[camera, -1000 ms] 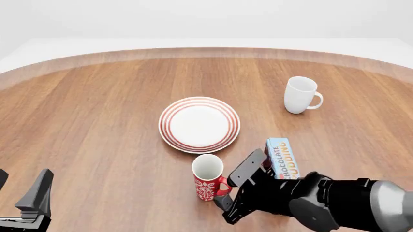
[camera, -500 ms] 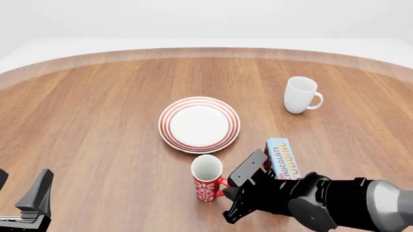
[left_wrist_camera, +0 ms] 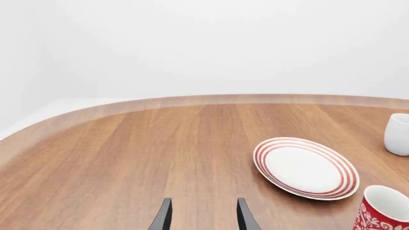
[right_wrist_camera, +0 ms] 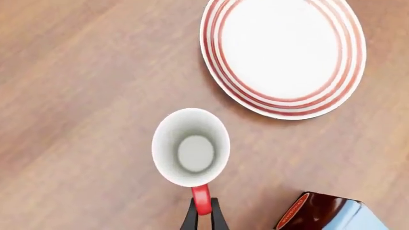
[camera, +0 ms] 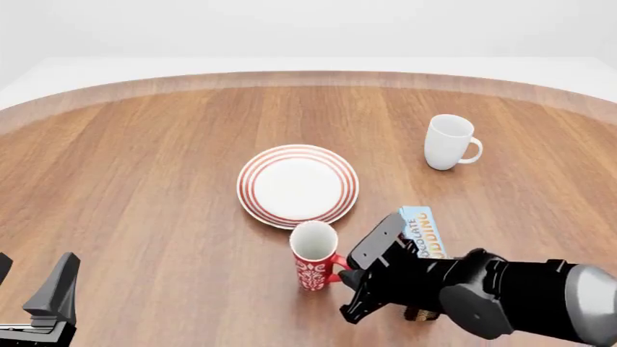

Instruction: Pick up the red mug and put it on the plate

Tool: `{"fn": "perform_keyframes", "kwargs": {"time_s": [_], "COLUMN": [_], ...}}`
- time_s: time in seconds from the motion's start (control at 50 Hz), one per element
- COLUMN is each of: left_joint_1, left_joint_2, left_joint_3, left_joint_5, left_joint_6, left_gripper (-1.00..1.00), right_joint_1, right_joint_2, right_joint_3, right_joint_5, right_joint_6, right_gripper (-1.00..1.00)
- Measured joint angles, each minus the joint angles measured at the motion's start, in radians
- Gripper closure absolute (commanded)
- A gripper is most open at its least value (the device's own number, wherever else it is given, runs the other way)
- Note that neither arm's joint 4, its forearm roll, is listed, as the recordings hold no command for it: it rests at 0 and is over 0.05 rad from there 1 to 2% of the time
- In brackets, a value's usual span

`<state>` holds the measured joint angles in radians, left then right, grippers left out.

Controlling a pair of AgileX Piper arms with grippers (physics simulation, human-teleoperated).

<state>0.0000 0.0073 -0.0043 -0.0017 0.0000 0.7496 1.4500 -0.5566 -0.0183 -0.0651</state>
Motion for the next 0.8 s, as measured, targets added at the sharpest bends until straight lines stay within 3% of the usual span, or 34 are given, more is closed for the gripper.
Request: {"fn": "perform_keyframes", "kwargs": {"time_s": [0.8], "left_joint_1": [0.0], "left_joint_2": [0.0], "left_joint_3": [0.0], "left_joint_5": [0.0], "left_joint_6": [0.0], "left_gripper": [-1.0], "right_joint_1": [-0.107], "right_joint_2": [-0.155], "right_joint_3": [-0.099], "right_joint_5": [0.157], "right_joint_6": [-0.106], "right_gripper": [1.0]}}
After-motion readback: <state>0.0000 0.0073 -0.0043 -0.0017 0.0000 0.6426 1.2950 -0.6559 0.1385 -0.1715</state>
